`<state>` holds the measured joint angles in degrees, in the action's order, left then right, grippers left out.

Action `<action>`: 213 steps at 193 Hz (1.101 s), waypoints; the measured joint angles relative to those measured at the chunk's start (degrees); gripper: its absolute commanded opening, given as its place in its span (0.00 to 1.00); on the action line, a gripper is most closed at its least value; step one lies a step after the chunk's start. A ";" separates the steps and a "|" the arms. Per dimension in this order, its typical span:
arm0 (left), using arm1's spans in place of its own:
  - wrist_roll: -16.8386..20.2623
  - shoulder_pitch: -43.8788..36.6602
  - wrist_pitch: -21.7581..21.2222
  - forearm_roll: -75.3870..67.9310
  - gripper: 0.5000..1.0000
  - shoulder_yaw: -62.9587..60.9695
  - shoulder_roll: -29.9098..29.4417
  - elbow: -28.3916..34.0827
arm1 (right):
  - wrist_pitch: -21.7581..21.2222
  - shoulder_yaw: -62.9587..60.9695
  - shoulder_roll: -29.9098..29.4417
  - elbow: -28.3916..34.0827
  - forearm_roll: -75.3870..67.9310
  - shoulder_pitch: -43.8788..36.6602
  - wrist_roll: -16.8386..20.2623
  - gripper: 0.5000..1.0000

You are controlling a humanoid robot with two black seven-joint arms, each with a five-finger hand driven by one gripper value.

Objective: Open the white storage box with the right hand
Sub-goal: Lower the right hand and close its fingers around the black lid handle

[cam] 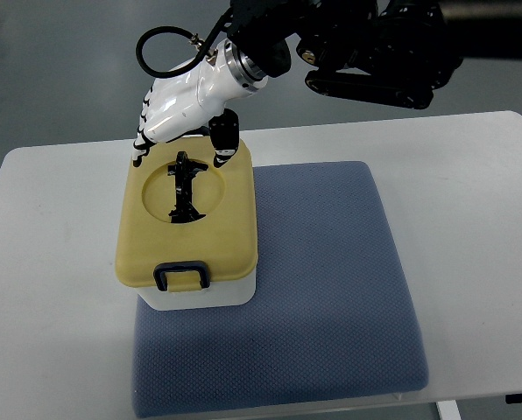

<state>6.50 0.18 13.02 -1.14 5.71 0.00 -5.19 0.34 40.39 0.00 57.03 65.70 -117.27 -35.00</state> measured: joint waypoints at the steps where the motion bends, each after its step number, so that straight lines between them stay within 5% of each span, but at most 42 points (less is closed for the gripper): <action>1: 0.00 0.00 0.00 0.00 1.00 0.00 0.00 0.00 | 0.03 0.05 0.00 0.02 0.07 0.03 0.00 0.68; 124: 0.00 0.00 -0.01 0.00 1.00 0.00 0.00 0.00 | 1.70 1.21 0.00 0.74 2.01 2.83 0.00 0.34; 213: 0.00 0.00 -0.02 0.00 1.00 0.00 0.00 0.00 | 3.87 0.57 0.00 2.46 1.99 2.08 0.00 0.31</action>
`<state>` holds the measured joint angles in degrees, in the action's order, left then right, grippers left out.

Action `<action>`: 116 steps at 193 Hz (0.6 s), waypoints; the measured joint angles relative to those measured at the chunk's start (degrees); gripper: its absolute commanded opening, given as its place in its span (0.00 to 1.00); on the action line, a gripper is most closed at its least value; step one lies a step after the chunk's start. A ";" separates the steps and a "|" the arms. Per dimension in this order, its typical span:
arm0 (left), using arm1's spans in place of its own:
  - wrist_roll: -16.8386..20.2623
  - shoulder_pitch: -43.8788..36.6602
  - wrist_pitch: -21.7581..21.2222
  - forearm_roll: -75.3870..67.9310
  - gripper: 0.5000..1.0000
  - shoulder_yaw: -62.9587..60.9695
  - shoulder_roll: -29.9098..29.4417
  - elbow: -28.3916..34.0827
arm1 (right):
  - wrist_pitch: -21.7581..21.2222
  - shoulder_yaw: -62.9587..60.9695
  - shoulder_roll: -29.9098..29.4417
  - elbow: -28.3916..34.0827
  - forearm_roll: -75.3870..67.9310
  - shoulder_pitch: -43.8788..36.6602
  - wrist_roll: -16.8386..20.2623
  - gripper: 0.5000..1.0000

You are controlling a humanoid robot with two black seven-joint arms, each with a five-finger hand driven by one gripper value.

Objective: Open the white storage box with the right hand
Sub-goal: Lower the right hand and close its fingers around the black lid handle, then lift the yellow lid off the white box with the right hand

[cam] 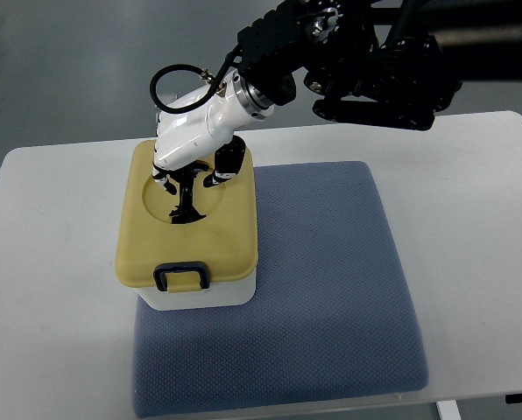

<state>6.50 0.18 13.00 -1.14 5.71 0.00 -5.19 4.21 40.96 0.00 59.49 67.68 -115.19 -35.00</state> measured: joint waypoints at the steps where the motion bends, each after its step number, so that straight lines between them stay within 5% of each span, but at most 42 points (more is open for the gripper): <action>1: 0.00 0.00 0.00 0.00 1.00 0.00 0.00 0.00 | 0.00 0.00 0.00 0.00 0.00 0.00 0.00 0.31; 84: 0.00 0.00 0.00 0.00 1.00 0.00 0.00 0.00 | -0.09 -0.09 0.00 1.30 0.00 0.55 0.00 0.24; 116: 0.00 0.00 0.00 0.00 1.00 0.00 0.00 0.00 | 0.00 -0.09 0.00 1.33 -0.01 0.66 0.00 0.12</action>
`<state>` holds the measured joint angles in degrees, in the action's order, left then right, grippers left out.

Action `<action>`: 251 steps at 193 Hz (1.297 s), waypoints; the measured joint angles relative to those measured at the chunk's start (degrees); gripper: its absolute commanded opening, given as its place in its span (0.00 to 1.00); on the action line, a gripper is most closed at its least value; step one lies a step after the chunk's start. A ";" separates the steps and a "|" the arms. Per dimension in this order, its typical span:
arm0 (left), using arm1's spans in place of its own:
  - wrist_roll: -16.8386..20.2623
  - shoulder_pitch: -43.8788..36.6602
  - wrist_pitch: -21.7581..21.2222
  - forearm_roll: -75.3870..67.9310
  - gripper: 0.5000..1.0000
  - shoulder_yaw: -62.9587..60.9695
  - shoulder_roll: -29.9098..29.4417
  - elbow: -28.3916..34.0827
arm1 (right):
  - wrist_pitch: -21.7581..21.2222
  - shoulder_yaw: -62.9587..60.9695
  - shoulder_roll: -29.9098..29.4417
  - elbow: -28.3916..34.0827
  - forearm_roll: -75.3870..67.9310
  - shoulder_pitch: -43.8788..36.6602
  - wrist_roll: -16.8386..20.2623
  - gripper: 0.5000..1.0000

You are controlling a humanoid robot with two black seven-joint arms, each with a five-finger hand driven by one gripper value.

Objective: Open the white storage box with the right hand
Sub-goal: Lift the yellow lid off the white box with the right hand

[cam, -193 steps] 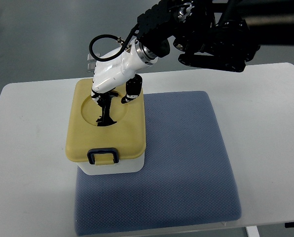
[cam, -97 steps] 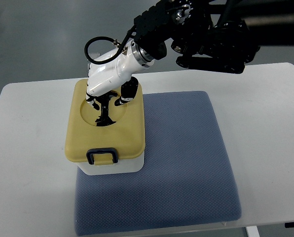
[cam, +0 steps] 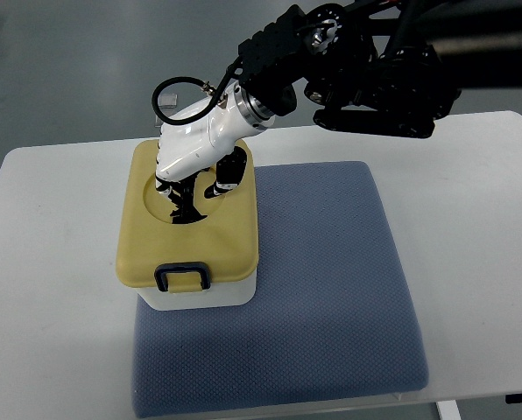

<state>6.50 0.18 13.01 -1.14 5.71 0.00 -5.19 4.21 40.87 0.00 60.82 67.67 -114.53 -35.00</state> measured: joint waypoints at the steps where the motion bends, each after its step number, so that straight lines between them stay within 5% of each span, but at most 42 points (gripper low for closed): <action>1: 0.00 0.00 0.00 0.00 1.00 0.00 0.00 0.00 | 0.01 0.00 0.00 0.00 0.00 0.00 0.00 0.11; 25: 0.00 0.00 0.00 0.00 1.00 0.00 0.00 0.00 | 0.59 -0.13 0.00 0.00 0.00 0.07 0.00 0.00; 120: 0.00 0.00 0.02 0.00 1.00 0.00 0.00 0.00 | 5.91 -2.73 0.00 -0.75 0.03 -0.56 0.00 0.00; 251: 0.00 0.00 0.02 0.00 1.00 0.00 0.00 0.00 | 2.15 -3.99 2.17 -2.29 -2.11 -8.90 0.00 0.00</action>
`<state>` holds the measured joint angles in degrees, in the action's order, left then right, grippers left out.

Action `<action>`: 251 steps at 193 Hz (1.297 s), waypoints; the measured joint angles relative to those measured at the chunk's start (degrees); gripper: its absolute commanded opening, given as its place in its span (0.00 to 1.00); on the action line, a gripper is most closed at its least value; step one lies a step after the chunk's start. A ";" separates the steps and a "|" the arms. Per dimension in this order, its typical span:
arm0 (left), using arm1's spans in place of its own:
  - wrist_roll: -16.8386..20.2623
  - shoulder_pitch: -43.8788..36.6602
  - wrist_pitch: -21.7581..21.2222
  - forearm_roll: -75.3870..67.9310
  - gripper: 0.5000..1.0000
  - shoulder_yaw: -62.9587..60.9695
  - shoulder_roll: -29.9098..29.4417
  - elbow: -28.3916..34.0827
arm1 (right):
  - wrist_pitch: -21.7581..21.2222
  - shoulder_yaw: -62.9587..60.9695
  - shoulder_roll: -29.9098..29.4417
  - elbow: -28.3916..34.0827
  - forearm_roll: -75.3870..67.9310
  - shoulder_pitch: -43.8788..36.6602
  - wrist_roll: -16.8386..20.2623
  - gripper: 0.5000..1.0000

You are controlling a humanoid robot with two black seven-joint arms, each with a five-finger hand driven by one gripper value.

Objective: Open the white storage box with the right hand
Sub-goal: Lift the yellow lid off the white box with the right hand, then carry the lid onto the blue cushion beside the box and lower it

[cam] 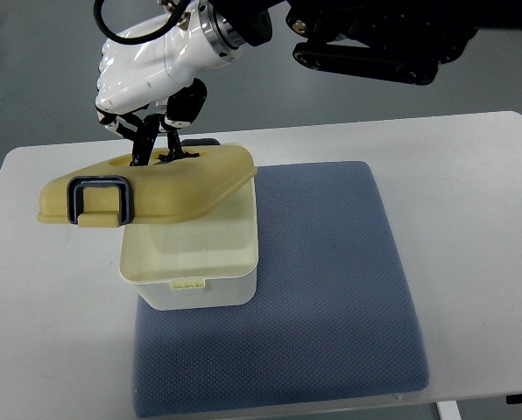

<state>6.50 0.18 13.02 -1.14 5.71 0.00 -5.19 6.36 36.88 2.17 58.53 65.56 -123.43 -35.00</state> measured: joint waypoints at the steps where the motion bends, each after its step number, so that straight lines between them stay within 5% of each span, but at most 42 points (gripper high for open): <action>1: 0.00 0.00 0.00 0.00 1.00 0.00 0.00 0.00 | -0.01 0.01 0.09 0.00 -0.04 -0.11 0.00 0.00; 101: 0.00 0.00 0.00 0.00 1.00 0.00 0.00 0.00 | -1.41 0.62 10.64 0.08 -0.79 -4.18 0.00 0.00; 251: 0.00 0.00 -0.01 0.00 1.00 0.00 0.00 0.00 | -1.10 0.93 23.03 -1.67 14.16 16.29 0.00 0.00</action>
<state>6.50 0.17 13.01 -1.14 5.71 0.00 -5.19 5.26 37.81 25.20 56.86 79.72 -107.15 -35.00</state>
